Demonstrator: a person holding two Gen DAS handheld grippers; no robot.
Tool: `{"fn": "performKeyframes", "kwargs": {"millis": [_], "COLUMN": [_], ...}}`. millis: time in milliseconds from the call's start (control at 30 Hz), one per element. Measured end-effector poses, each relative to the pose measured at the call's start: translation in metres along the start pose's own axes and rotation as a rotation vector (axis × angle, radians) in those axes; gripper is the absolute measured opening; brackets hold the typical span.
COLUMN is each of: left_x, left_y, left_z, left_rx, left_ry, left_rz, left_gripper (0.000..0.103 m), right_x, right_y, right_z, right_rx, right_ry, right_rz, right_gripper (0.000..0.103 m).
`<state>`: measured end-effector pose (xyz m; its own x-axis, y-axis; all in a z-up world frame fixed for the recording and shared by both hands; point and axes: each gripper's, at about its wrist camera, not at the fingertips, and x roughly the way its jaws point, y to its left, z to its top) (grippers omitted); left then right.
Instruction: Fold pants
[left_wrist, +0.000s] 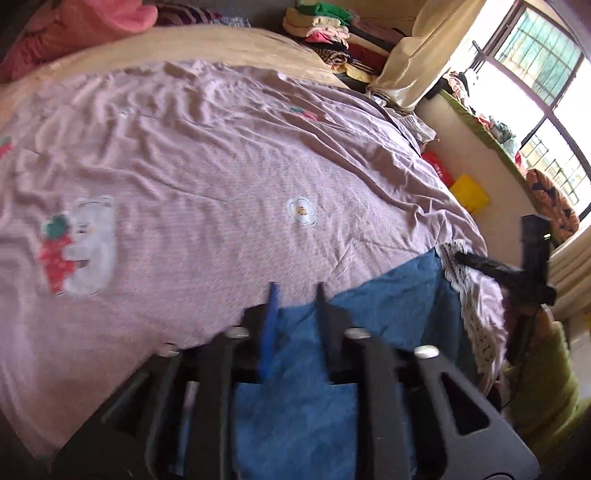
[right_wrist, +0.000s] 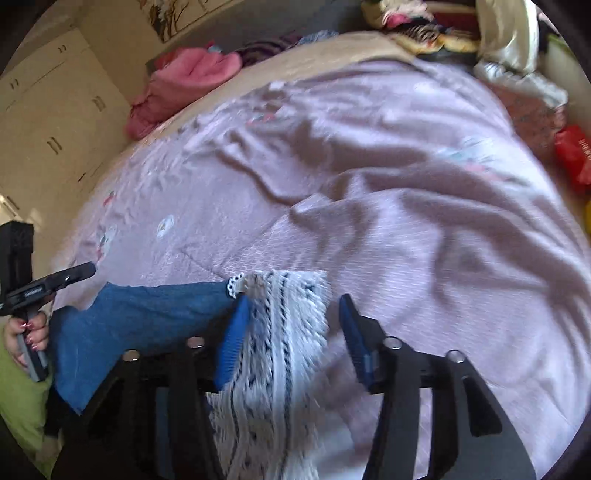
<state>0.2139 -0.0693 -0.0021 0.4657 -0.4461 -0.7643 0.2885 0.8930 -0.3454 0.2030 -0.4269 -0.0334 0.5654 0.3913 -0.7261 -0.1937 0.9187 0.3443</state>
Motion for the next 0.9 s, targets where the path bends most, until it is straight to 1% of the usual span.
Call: {"fn": "performKeyframes", "kwargs": {"millis": [33,100,133,167,233,300,367,433,500,533,567,600,633,667,700,800,833,900], "left_x": [-0.006,-0.019,-0.024,-0.029,-0.037,-0.046,-0.051,-0.059,-0.069,-0.077,-0.085,-0.090,-0.096,-0.099,-0.101,-0.098,-0.097,-0.095], "left_y": [-0.002,-0.007,-0.010,-0.012,-0.018,-0.025,-0.028,-0.026,-0.023,-0.018,-0.012,-0.006,0.004,0.010,0.020,0.045,0.052,0.063], "left_z": [-0.003,-0.011,-0.015,-0.018,-0.028,-0.038,-0.048,-0.063,-0.079,-0.089,-0.097,-0.103,-0.111,-0.117,-0.126,-0.145,-0.149,-0.157], "left_rx": [0.005,0.027,0.034,0.040,0.056,0.076,0.080,0.068,0.070,0.076,0.075,0.065,0.039,0.023,0.008,-0.034,-0.045,-0.052], "left_ry": [-0.014,-0.040,-0.048,-0.054,-0.066,-0.083,-0.089,-0.090,-0.100,-0.110,-0.117,-0.117,-0.108,-0.097,-0.083,-0.035,-0.026,-0.028], "left_rz": [0.014,0.034,0.047,0.062,0.089,0.109,0.113,0.115,0.165,0.213,0.240,0.252,0.255,0.251,0.262,0.347,0.356,0.328], "left_gripper": [0.029,0.032,0.039,0.043,0.046,0.051,0.057,0.059,0.060,0.061,0.062,0.063,0.065,0.066,0.066,0.066,0.066,0.066], "right_x": [-0.012,-0.033,-0.043,-0.049,-0.062,-0.069,-0.070,-0.067,-0.061,-0.058,-0.054,-0.048,-0.044,-0.038,-0.030,-0.016,-0.014,-0.020], "right_y": [0.001,0.006,0.012,0.017,0.031,0.045,0.065,0.087,0.106,0.112,0.119,0.124,0.126,0.127,0.124,0.110,0.104,0.099], "right_z": [-0.005,-0.013,-0.018,-0.022,-0.036,-0.049,-0.062,-0.076,-0.090,-0.094,-0.099,-0.104,-0.107,-0.110,-0.114,-0.128,-0.134,-0.140], "right_rx": [0.000,-0.014,-0.024,-0.032,-0.061,-0.093,-0.136,-0.199,-0.270,-0.287,-0.299,-0.314,-0.323,-0.325,-0.318,-0.273,-0.269,-0.248], "right_ry": [-0.023,-0.055,-0.071,-0.080,-0.095,-0.101,-0.102,-0.083,-0.050,-0.038,-0.027,-0.006,0.010,0.028,0.065,0.163,0.172,0.149], "right_rz": [-0.006,-0.031,-0.031,-0.030,-0.029,-0.032,-0.039,-0.042,-0.048,-0.051,-0.044,-0.020,-0.022,-0.044,-0.075,-0.151,-0.166,-0.143], "right_gripper": [0.057,0.061,0.063,0.064,0.067,0.068,0.069,0.069,0.069,0.069,0.069,0.069,0.069,0.069,0.069,0.069,0.069,0.069]}}
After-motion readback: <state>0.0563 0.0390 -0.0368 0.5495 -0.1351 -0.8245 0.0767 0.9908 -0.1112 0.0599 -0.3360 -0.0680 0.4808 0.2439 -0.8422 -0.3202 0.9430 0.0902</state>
